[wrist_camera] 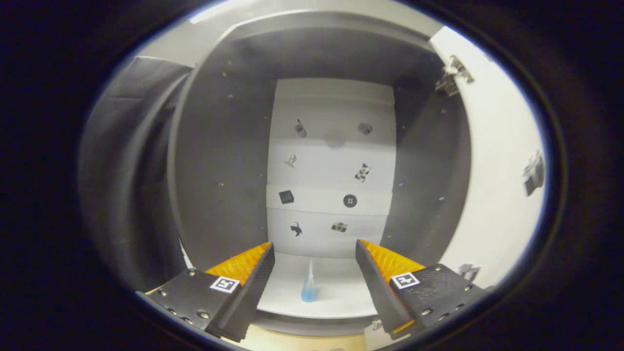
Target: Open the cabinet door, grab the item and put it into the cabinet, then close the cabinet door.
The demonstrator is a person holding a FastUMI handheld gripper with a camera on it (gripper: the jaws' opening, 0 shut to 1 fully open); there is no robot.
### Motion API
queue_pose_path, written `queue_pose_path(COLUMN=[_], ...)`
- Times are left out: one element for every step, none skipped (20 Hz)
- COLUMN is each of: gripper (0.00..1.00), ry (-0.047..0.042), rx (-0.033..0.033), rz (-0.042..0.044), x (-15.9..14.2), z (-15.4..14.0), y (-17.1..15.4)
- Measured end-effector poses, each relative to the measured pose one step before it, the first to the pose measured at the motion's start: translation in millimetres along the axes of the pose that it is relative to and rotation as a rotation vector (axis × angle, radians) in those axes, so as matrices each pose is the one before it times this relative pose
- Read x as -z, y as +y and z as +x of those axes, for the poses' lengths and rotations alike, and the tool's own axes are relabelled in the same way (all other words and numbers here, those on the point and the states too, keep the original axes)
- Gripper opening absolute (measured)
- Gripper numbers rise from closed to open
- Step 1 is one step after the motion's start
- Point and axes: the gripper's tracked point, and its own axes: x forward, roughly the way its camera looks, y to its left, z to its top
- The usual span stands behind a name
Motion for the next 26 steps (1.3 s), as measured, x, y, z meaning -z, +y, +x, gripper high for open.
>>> queue_pose_path(gripper=[0.97, 0.97, 0.96, 0.96, 0.96, 0.96, 0.96, 0.96, 0.96, 0.96, 0.96, 0.96, 0.96, 0.96, 0.97, 0.97, 0.97, 0.97, 0.97, 0.97, 0.97, 0.97, 0.94, 0.94, 0.94, 0.94], ry=[-0.01697, -0.01068, -0.00272, -0.00080, 0.00164, -0.00283, -0.00328, -0.00096, -0.00010, 0.00089, 0.00312, 0.00451, 0.00114, -0.00211, -0.00329, -0.00462, -0.00153, 0.00429, 0.00488, 0.00698, 0.00291, 0.00164, 0.00259, -0.00617, -0.00317, -0.00208], rx=[0.00820, 0.00691, 0.00357, 0.00950, 0.01284, 0.01499, 0.01707, 0.02337, 0.02773, 0.02226, 0.02415, 0.02316, 0.02508, 0.03047, 0.03532, 0.03455, 0.03222, 0.03153, 0.03217, 0.03447, 0.03730, 0.00081, 0.00641, 0.00100, -0.00440, -0.00925], rz=[-0.01235, -0.00939, -0.00507, -0.00082, 0.00216, 0.00288, -0.00079, -0.00435, -0.00923, -0.00743, 0.00186, 0.00707, 0.00527, -0.00109, -0.00681, -0.00792, -0.00283, 0.00463, 0.00986, 0.01054, 0.00903, 0.01904, 0.01833, 0.00589, 0.00003, -0.00039], x=[-5.49, -3.21, -2.13, -2.24, 0.14, -1.77, -1.80, -0.02, 0.37, 0.46, 0.53, 1.16, 1.24, -0.02, -0.86, -0.88, 0.79, 1.19, 1.37, 2.01, 1.91, 0.07, -0.10, -1.73, 0.38, -0.83], z=[-15.40, -16.20, -15.91, -15.87, -13.25, -15.09, -11.65, -12.41, -15.37, -10.61, -13.48, -11.11, -10.03, -9.53, -9.45, -9.04, -9.60, -8.82, -8.05, -7.34, -5.76, -9.30, -7.89, -6.56, -5.02, -5.69], y=[-2.22, -2.57, -2.16, -3.93, -5.07, -5.89, -6.12, -9.41, -10.63, -8.33, -9.07, -8.43, -10.34, -11.53, -13.24, -13.06, -11.51, -12.30, -13.42, -14.77, -14.51, -8.36, -3.52, -3.52, -3.01, -1.52])
